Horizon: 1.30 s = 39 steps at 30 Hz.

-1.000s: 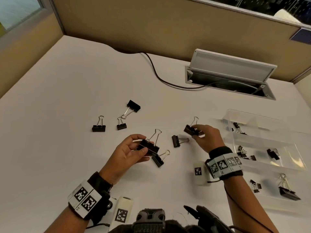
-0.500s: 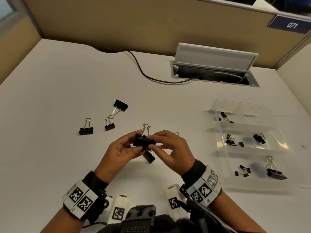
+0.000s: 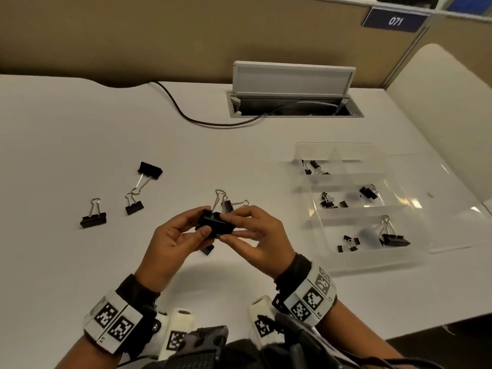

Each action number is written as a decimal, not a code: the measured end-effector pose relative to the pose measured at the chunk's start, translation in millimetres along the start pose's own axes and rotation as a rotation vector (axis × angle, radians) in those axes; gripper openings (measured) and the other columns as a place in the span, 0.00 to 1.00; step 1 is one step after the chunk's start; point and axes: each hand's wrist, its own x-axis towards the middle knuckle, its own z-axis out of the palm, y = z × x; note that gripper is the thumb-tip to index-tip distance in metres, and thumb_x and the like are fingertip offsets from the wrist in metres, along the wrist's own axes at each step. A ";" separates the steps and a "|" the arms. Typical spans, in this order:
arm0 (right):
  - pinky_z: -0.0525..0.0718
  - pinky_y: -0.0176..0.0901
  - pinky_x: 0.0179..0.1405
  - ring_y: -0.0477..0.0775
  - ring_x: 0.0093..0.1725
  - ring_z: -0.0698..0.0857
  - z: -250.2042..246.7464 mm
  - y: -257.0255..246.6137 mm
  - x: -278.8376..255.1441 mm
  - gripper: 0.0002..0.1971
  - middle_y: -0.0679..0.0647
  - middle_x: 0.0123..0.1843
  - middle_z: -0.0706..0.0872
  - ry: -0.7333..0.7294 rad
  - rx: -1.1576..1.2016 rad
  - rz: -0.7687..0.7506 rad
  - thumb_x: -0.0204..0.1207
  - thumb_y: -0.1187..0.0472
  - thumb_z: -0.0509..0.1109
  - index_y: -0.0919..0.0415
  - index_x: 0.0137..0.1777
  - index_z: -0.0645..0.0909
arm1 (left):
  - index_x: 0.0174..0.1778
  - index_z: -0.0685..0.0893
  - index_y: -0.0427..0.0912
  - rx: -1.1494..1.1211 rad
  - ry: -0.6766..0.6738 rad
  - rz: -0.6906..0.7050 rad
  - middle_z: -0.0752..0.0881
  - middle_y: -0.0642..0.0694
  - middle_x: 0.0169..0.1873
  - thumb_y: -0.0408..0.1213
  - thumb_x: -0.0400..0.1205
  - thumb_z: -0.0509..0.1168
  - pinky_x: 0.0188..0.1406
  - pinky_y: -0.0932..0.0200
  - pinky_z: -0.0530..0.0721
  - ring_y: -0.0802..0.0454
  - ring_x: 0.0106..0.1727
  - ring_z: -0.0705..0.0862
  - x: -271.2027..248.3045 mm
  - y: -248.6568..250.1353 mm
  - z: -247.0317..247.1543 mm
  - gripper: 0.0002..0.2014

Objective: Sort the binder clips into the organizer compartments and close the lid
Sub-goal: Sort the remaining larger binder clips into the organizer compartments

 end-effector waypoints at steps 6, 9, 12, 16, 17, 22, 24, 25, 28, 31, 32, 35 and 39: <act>0.89 0.46 0.51 0.56 0.51 0.86 -18.6 3.2 -9.4 0.19 0.50 0.46 0.79 0.055 0.114 0.096 0.68 0.66 0.77 0.62 0.60 0.83 | 0.53 0.89 0.55 -0.006 -0.074 0.016 0.91 0.53 0.50 0.58 0.57 0.79 0.41 0.62 0.88 0.50 0.44 0.91 7.8 1.8 25.9 0.28; 0.89 0.49 0.52 0.57 0.52 0.85 -27.5 5.6 -12.1 0.19 0.49 0.47 0.79 0.053 0.121 0.112 0.69 0.65 0.75 0.62 0.61 0.83 | 0.57 0.85 0.49 -0.002 -0.102 -0.002 0.91 0.52 0.51 0.58 0.57 0.79 0.42 0.63 0.88 0.50 0.47 0.91 11.9 0.9 37.3 0.33; 0.88 0.46 0.53 0.53 0.53 0.84 -38.1 7.7 -13.6 0.20 0.48 0.49 0.78 0.029 0.147 0.134 0.70 0.66 0.75 0.61 0.62 0.82 | 0.58 0.85 0.50 -0.005 -0.127 -0.037 0.91 0.51 0.52 0.58 0.57 0.79 0.41 0.62 0.88 0.48 0.48 0.91 13.4 0.0 45.8 0.33; 0.88 0.45 0.53 0.54 0.53 0.84 -50.1 7.8 -16.4 0.20 0.48 0.49 0.78 0.005 0.143 0.141 0.69 0.66 0.75 0.63 0.62 0.82 | 0.57 0.84 0.48 -0.004 -0.124 -0.052 0.91 0.51 0.50 0.59 0.58 0.79 0.41 0.63 0.88 0.49 0.49 0.91 13.7 -2.9 55.3 0.33; 0.88 0.44 0.53 0.53 0.53 0.84 -52.6 7.2 -16.8 0.21 0.48 0.49 0.78 -0.005 0.140 0.140 0.68 0.67 0.76 0.63 0.63 0.82 | 0.58 0.83 0.45 -0.007 -0.118 -0.058 0.92 0.50 0.50 0.59 0.58 0.78 0.41 0.63 0.88 0.49 0.49 0.91 14.0 -3.2 57.9 0.36; 0.87 0.53 0.56 0.57 0.55 0.86 -66.6 8.7 -18.2 0.32 0.55 0.54 0.79 -0.026 0.136 0.106 0.63 0.64 0.80 0.52 0.68 0.75 | 0.58 0.81 0.43 -0.045 -0.102 -0.070 0.92 0.49 0.49 0.58 0.57 0.80 0.42 0.63 0.88 0.49 0.49 0.91 17.1 -4.4 68.5 0.37; 0.86 0.56 0.57 0.58 0.54 0.87 -71.6 9.1 -19.5 0.35 0.49 0.54 0.80 -0.001 0.168 0.112 0.61 0.61 0.81 0.43 0.68 0.73 | 0.58 0.81 0.44 -0.058 -0.104 -0.070 0.92 0.49 0.49 0.58 0.56 0.80 0.42 0.63 0.88 0.49 0.49 0.91 18.4 -4.4 71.8 0.37; 0.86 0.56 0.57 0.58 0.54 0.87 -73.6 9.0 -20.5 0.36 0.46 0.54 0.80 0.008 0.169 0.110 0.60 0.59 0.81 0.41 0.68 0.73 | 0.58 0.81 0.45 -0.056 -0.109 -0.070 0.92 0.50 0.49 0.59 0.56 0.80 0.42 0.63 0.88 0.50 0.50 0.91 18.7 -3.7 73.9 0.37; 0.87 0.52 0.56 0.54 0.55 0.87 -78.7 7.4 -23.4 0.33 0.42 0.52 0.80 0.008 0.121 0.081 0.61 0.55 0.79 0.45 0.68 0.73 | 0.58 0.81 0.43 -0.052 -0.131 -0.063 0.92 0.50 0.47 0.58 0.57 0.79 0.41 0.64 0.88 0.51 0.48 0.91 18.4 -2.7 81.1 0.37; 0.88 0.49 0.55 0.50 0.55 0.86 -84.8 5.4 -25.7 0.31 0.40 0.52 0.80 0.020 0.103 0.070 0.62 0.55 0.79 0.48 0.66 0.75 | 0.57 0.81 0.42 -0.048 -0.157 -0.058 0.92 0.51 0.45 0.57 0.57 0.79 0.41 0.65 0.87 0.52 0.47 0.91 18.2 -2.9 88.7 0.36; 0.88 0.49 0.54 0.48 0.55 0.86 -87.5 5.1 -26.5 0.30 0.40 0.52 0.81 0.035 0.102 0.068 0.62 0.56 0.80 0.50 0.65 0.76 | 0.57 0.81 0.42 -0.046 -0.165 -0.057 0.93 0.51 0.45 0.57 0.57 0.80 0.41 0.65 0.87 0.52 0.46 0.91 18.4 -3.5 90.8 0.37; 0.89 0.48 0.51 0.47 0.54 0.85 -97.6 6.9 -31.1 0.28 0.40 0.52 0.81 0.062 0.072 0.054 0.61 0.60 0.81 0.53 0.63 0.79 | 0.58 0.81 0.41 -0.031 -0.191 -0.070 0.93 0.50 0.45 0.58 0.56 0.80 0.41 0.64 0.88 0.51 0.46 0.91 19.3 -5.2 97.8 0.38; 0.89 0.48 0.52 0.48 0.54 0.86 -111.7 8.5 -37.7 0.36 0.42 0.54 0.80 0.049 0.079 0.072 0.57 0.61 0.83 0.50 0.66 0.74 | 0.52 0.88 0.51 -0.034 -0.222 -0.101 0.93 0.50 0.45 0.59 0.56 0.80 0.41 0.63 0.88 0.50 0.48 0.91 20.2 -9.4 107.7 0.30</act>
